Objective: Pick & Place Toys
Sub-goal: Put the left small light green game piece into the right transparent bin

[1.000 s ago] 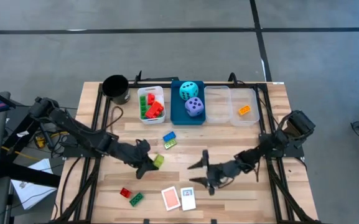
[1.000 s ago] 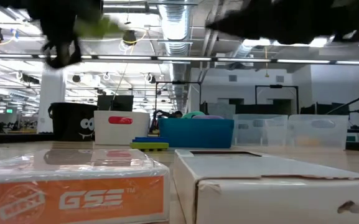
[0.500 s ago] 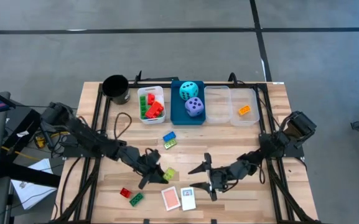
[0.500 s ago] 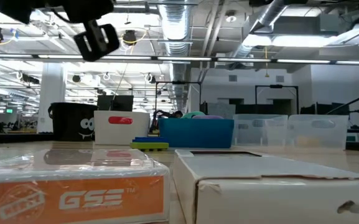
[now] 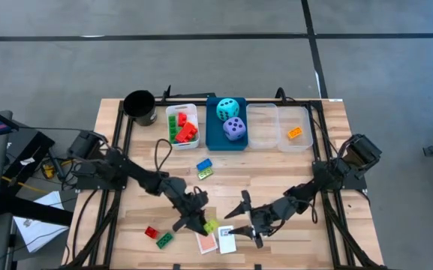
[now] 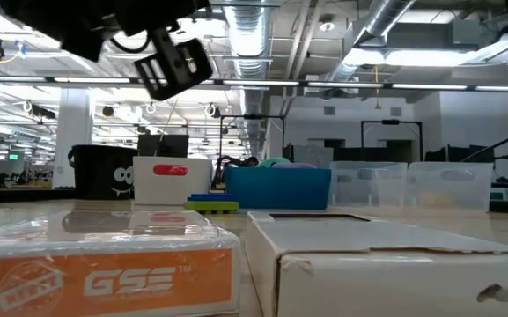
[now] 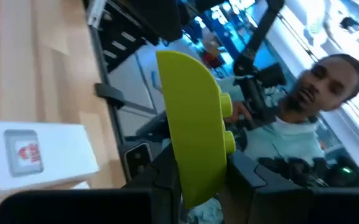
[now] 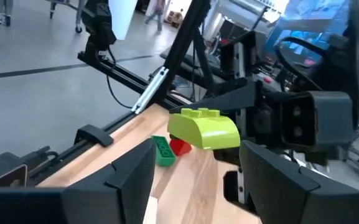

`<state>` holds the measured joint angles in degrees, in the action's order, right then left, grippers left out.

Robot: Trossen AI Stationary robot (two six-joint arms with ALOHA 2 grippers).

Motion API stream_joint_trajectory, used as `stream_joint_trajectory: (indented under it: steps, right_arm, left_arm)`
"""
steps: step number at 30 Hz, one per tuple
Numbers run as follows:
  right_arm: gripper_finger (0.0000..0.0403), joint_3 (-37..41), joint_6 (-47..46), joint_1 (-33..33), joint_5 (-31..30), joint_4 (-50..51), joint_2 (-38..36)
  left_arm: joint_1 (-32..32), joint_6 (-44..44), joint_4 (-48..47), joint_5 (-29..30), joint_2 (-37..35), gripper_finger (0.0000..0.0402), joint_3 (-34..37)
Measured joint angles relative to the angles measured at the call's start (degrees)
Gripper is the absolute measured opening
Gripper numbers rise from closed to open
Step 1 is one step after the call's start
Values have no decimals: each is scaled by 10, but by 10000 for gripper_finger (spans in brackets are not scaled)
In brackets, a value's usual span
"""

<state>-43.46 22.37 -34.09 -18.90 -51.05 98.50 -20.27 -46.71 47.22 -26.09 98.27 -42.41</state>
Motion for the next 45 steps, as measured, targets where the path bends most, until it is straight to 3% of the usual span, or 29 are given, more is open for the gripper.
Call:
stream_joint_trajectory:
  steps: [9,25,33,45]
  right_arm:
    - [228,-6,-14,1,15,21,0]
    - [228,-6,-65,46,29,26,0]
    - [228,-6,-114,82,117,24,0]
    - [228,-43,-101,102,133,67,0]
  left_arm:
    - [42,0,-33,-23,11,60,-16]
    - [43,4,-35,-6,11,62,-16]
    - [43,4,-42,1,11,62,-22]
    - [42,18,-64,-4,10,62,-43]
